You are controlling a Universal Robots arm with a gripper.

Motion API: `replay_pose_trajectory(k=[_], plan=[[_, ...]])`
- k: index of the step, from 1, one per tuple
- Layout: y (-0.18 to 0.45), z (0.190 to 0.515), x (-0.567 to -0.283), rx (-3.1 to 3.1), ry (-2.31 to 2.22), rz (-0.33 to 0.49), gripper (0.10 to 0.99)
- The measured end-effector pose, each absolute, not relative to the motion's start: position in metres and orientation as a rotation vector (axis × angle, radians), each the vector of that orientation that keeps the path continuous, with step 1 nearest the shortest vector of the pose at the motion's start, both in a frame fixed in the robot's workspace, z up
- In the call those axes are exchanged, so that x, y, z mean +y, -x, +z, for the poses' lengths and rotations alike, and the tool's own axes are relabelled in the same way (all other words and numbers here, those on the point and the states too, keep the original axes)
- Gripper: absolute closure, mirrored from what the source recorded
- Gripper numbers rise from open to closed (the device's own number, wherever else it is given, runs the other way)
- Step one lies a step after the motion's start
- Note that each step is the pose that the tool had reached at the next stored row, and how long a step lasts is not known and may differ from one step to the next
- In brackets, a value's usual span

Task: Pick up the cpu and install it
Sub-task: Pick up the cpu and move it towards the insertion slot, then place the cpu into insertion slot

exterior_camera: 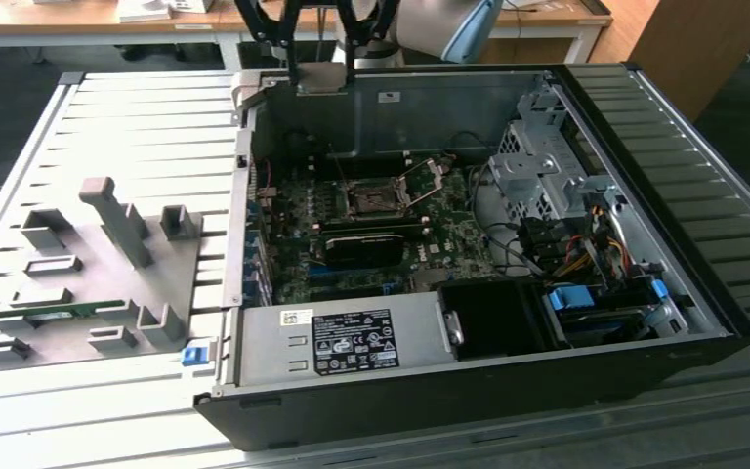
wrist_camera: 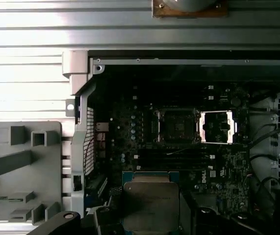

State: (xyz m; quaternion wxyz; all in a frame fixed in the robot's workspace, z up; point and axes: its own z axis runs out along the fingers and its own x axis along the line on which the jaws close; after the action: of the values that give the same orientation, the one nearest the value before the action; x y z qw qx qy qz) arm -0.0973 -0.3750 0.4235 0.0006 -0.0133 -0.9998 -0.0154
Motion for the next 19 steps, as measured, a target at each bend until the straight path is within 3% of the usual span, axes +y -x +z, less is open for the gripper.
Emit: replay_pose_trajectory(k=[19], plan=[[0.057,0.419,-0.372,-3.140,0.050,-0.039,0.541]])
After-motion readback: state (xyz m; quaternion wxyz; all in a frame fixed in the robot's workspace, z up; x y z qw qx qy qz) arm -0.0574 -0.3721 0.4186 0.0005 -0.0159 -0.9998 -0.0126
